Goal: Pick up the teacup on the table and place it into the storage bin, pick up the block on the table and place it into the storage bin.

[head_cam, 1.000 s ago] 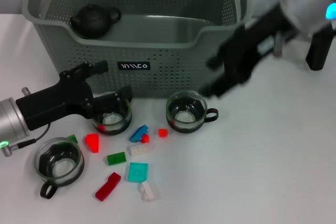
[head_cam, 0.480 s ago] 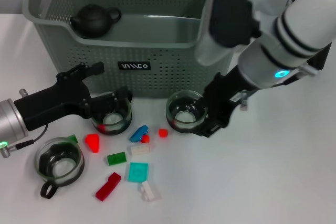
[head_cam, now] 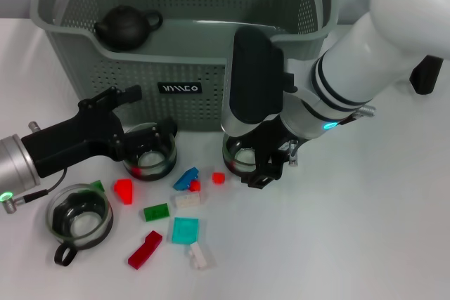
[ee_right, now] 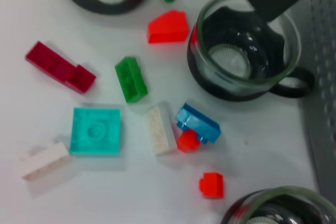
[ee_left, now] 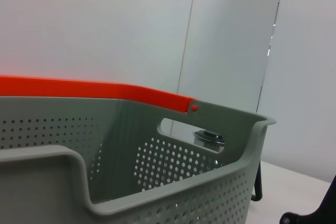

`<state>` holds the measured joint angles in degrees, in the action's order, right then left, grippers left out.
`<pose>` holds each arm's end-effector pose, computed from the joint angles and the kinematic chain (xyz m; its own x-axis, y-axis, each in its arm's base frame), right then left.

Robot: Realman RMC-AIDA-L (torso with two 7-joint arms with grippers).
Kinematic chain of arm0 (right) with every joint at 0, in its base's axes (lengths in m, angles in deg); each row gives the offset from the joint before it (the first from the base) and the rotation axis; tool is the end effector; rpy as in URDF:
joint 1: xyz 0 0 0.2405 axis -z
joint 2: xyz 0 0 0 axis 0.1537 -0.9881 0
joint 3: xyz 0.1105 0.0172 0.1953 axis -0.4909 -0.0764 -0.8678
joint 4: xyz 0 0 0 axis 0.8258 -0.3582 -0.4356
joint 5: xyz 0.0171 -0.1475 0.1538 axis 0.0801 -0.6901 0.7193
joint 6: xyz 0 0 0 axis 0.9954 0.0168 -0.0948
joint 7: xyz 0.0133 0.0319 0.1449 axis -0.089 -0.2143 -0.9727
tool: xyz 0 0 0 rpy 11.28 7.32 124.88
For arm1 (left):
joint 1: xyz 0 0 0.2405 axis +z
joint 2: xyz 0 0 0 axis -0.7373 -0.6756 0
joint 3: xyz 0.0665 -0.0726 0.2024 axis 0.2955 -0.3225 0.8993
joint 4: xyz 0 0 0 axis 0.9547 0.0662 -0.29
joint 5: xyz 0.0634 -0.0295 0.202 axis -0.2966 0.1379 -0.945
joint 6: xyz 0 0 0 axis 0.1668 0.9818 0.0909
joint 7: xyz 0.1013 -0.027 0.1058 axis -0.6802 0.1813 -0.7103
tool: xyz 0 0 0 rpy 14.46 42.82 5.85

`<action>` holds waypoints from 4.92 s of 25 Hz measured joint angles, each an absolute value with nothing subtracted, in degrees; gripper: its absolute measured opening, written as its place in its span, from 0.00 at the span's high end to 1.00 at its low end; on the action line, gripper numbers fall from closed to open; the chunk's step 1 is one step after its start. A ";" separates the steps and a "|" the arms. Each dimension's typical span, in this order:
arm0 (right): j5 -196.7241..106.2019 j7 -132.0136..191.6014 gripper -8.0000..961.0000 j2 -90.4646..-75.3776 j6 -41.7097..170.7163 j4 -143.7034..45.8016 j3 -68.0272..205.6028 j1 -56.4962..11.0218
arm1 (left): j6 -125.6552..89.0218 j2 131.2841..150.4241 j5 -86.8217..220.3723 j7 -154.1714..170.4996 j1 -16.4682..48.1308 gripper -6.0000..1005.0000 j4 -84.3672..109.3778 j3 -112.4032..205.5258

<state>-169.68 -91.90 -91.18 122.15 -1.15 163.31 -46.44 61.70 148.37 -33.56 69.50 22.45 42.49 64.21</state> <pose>0.0930 0.3579 -0.1070 0.9053 0.0142 0.4246 0.0894 -0.9834 -0.1576 -0.2770 0.2984 0.0112 0.7070 0.2136 0.6742 0.5497 -0.7658 -0.3338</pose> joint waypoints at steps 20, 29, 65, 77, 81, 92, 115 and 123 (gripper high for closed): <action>-163.53 -90.07 0.28 -91.05 119.51 -10.78 163.91 -50.98 | 61.79 148.33 -32.14 69.33 21.38 0.07 42.38 64.39; -163.95 -90.63 0.29 -90.87 120.09 -10.93 163.95 -51.49 | 60.70 147.96 -31.30 69.07 20.63 0.07 42.16 64.47; -166.45 -100.23 0.94 -90.48 129.88 -4.56 159.39 -50.84 | 59.93 148.29 -31.81 69.02 21.40 0.07 41.94 64.58; -169.59 -101.55 0.94 -90.45 139.67 1.79 151.79 -48.75 | 59.49 148.13 -31.93 69.01 21.75 0.07 42.06 64.63; -169.48 -101.39 0.94 -90.44 145.26 7.74 147.71 -47.29 | 62.53 147.50 -34.34 68.84 22.83 0.07 42.53 64.80; -169.55 -102.57 0.94 -90.39 154.94 26.43 135.91 -45.27 | 71.57 147.36 -40.61 66.81 24.28 0.07 44.63 64.67; -174.74 -101.29 0.94 -90.32 127.74 11.64 125.39 -55.42 | 70.18 147.64 -40.06 66.82 23.55 0.07 44.19 64.38; -175.17 -97.72 0.94 -90.41 110.48 -5.63 134.25 -59.70 | 69.93 148.03 -39.54 66.82 23.58 0.07 44.05 64.38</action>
<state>-175.17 -97.72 -90.41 110.48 -5.63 134.25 -59.70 69.93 148.03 -39.54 66.82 23.58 44.05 64.38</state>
